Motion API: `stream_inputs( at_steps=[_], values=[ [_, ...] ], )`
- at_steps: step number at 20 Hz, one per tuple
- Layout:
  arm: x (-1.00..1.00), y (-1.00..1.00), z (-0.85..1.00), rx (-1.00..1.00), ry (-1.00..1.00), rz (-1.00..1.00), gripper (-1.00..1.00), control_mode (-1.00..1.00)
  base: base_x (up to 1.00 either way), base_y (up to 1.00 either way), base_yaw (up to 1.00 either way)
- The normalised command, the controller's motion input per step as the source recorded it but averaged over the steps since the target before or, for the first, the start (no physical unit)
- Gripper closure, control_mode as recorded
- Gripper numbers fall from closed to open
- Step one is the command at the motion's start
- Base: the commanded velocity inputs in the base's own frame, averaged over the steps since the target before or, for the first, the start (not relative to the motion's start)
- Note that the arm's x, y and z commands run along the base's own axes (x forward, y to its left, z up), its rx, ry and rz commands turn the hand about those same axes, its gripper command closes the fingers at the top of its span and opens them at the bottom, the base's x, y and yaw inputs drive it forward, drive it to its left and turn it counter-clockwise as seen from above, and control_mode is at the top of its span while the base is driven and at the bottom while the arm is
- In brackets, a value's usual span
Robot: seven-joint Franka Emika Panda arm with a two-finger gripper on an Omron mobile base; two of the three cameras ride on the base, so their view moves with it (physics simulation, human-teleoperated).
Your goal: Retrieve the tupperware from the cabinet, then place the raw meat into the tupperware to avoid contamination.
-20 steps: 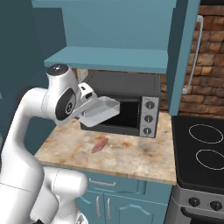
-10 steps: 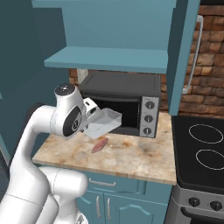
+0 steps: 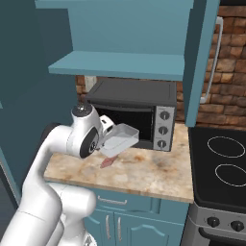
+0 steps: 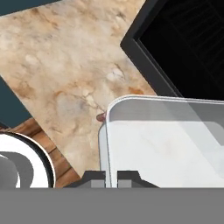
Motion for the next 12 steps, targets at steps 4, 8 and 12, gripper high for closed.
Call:
stream_inputs(
  at_steps=[4,8,12],
  values=[
    [0.22,-0.25,-0.31,0.0,0.0,0.01,1.0,-1.0,0.0,0.0,0.0],
    [0.13,-0.34,-0.48,0.0,0.05,0.0,1.0,-1.0,0.0,0.0,0.0],
    [0.12,-0.37,-0.45,0.0,0.07,0.0,1.0,-1.0,0.0,0.0,0.0]
  ],
)
